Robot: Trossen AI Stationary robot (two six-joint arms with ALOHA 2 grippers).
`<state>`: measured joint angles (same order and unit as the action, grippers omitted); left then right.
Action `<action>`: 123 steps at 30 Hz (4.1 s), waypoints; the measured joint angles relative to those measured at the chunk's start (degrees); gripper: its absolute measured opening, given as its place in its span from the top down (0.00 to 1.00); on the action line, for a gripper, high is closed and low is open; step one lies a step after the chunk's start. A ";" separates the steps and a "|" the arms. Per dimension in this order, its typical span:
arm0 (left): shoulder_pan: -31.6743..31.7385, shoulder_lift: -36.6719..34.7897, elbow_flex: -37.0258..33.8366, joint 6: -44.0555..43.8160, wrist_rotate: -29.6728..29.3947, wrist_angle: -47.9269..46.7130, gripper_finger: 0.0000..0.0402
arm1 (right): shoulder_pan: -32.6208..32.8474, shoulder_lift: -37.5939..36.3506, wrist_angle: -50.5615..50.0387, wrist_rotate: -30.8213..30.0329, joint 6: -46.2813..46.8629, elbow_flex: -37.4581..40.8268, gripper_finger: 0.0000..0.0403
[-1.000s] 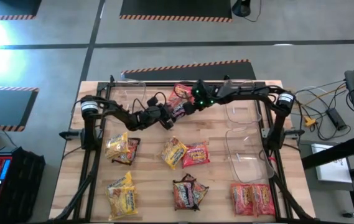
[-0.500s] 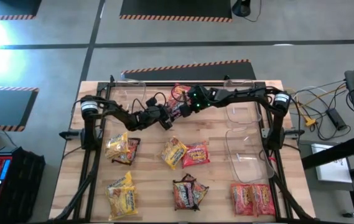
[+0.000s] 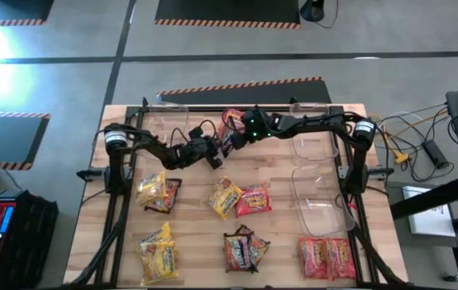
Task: Sort Maruchan noodles
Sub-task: Put the black noodle pack into the top right transparent bin
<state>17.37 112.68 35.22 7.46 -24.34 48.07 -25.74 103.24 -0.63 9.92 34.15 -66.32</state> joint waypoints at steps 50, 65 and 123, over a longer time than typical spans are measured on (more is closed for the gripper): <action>-0.75 -3.88 0.52 -5.03 2.80 -0.26 0.80 | 1.73 -1.44 -2.15 -3.67 -8.91 -0.57 0.70; -2.66 -11.40 0.55 -5.63 2.80 -2.87 0.80 | 1.76 -9.53 -18.81 -3.79 -17.32 -4.32 0.70; -3.15 -13.42 0.74 -11.02 2.86 -3.60 0.80 | -0.96 -9.20 -89.43 -45.08 -49.95 -28.49 0.70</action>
<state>14.22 99.26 35.97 -3.55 -21.47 44.47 -26.69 94.04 -90.06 -35.16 -15.79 -94.82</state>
